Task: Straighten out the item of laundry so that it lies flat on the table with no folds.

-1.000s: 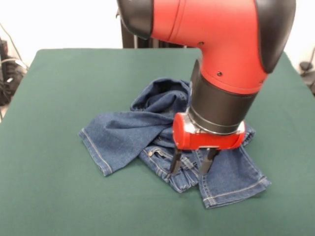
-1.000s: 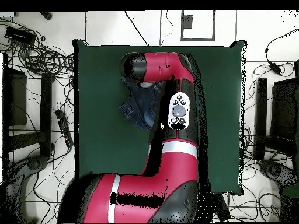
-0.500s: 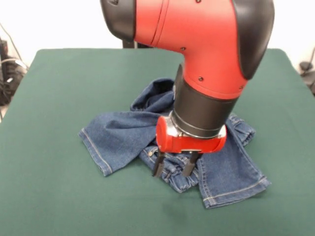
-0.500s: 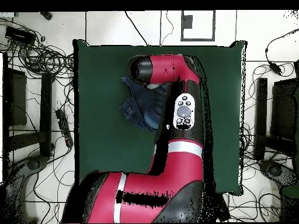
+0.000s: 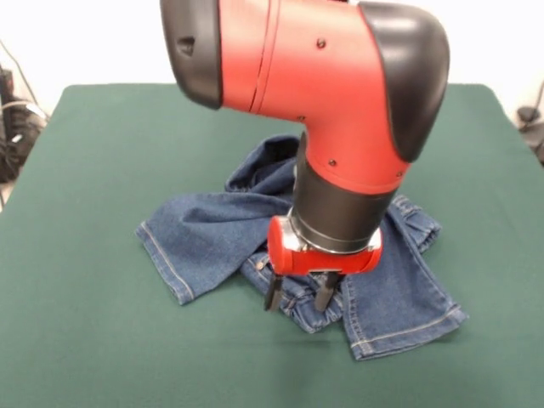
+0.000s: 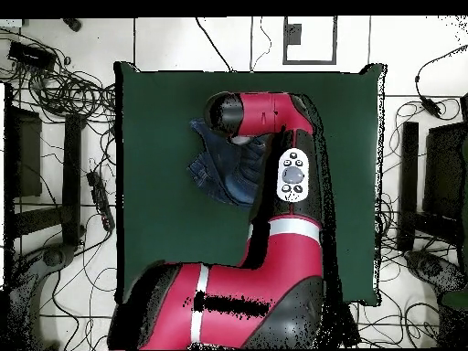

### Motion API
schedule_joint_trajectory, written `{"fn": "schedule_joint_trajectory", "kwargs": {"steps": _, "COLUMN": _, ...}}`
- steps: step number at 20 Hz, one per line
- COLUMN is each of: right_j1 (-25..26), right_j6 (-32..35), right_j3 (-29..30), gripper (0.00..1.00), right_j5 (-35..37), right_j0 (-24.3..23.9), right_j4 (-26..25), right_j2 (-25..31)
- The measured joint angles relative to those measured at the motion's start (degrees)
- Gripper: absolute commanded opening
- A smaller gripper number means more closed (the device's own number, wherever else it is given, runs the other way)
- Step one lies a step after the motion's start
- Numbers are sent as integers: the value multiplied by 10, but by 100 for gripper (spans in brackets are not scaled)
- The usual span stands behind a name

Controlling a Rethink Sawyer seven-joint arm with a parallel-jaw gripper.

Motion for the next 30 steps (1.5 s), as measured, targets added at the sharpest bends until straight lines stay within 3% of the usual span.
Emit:
{"fn": "schedule_joint_trajectory", "kwargs": {"steps": 24, "right_j1": 15, "right_j6": 0, "right_j3": -9, "gripper": 100, "right_j5": 56, "right_j0": -66, "right_j4": 37, "right_j2": 82}}
{"fn": "schedule_joint_trajectory", "kwargs": {"steps": 25, "right_j1": 17, "right_j6": 0, "right_j3": -11, "gripper": 0, "right_j5": 61, "right_j0": -67, "right_j4": 39, "right_j2": 85}}
{"fn": "schedule_joint_trajectory", "kwargs": {"steps": 30, "right_j1": 17, "right_j6": 0, "right_j3": -16, "gripper": 0, "right_j5": 73, "right_j0": -72, "right_j4": 39, "right_j2": 93}}
